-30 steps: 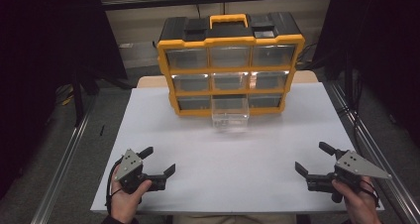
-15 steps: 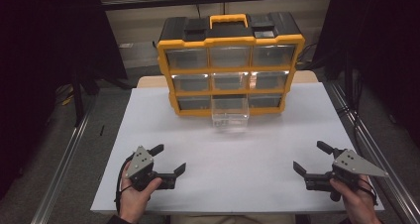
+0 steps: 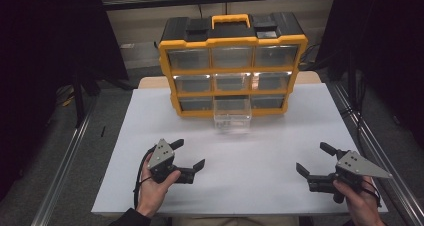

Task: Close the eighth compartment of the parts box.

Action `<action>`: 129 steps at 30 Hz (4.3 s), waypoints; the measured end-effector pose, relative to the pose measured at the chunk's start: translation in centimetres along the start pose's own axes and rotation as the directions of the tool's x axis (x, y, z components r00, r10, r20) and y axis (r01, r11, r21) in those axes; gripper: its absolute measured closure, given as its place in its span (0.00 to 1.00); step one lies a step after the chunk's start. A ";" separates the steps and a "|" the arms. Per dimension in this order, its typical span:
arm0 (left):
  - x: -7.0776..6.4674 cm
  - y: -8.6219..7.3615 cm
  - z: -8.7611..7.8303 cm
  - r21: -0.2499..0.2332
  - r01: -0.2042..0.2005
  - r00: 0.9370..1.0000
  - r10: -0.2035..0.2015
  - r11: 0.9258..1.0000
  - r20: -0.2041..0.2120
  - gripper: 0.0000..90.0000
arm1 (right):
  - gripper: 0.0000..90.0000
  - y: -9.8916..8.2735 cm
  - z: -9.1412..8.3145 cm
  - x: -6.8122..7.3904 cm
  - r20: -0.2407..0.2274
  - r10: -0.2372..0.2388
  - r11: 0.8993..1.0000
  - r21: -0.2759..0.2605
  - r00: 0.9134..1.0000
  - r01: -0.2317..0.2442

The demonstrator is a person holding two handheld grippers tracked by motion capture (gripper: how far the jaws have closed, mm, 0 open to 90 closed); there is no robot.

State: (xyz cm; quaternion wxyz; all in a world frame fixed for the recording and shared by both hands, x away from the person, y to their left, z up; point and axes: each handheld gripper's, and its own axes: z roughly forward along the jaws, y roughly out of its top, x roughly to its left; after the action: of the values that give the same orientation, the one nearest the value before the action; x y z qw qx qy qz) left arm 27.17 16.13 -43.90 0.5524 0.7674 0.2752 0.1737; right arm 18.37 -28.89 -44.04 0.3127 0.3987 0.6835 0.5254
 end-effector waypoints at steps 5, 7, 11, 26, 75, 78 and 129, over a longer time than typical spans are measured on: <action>-0.3 0.4 1.2 0.011 -0.006 1.000 0.006 1.000 -0.011 0.04 | 0.00 0.0 0.0 0.0 -0.002 0.000 1.000 0.001 1.000 0.000; -0.4 0.7 1.7 0.007 -0.006 1.000 0.006 1.000 -0.006 0.04 | 0.00 0.0 0.0 0.0 -0.004 0.002 1.000 0.000 1.000 -0.002; -0.7 1.1 2.9 0.003 -0.010 1.000 0.010 1.000 0.027 0.04 | 0.00 0.0 0.0 0.0 -0.004 0.001 1.000 0.000 1.000 -0.001; -1.3 2.3 6.5 0.009 -0.029 0.999 0.028 1.000 0.040 0.06 | 0.00 0.0 0.0 0.0 -0.005 0.001 1.000 0.001 1.000 -0.001; 1.1 1.7 13.9 0.039 0.004 0.999 -0.006 0.999 0.051 1.00 | 0.00 0.0 -0.1 0.0 -0.004 -0.002 1.000 -0.001 1.000 0.002; 1.1 2.0 14.4 0.029 0.007 0.999 -0.009 1.000 0.047 1.00 | 0.00 0.0 -0.2 0.0 -0.006 0.000 1.000 -0.001 1.000 0.000; 3.5 3.5 17.6 0.023 0.021 0.998 -0.020 1.000 -0.056 1.00 | 0.00 -0.1 -0.3 0.0 -0.006 -0.002 1.000 -0.007 1.000 0.002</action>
State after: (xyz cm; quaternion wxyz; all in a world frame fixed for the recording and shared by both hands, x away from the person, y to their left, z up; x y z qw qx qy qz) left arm 40.80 4.26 -46.50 0.5374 0.7658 0.3003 0.1860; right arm 18.15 -29.05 -44.04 0.3125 0.3953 0.6829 0.5289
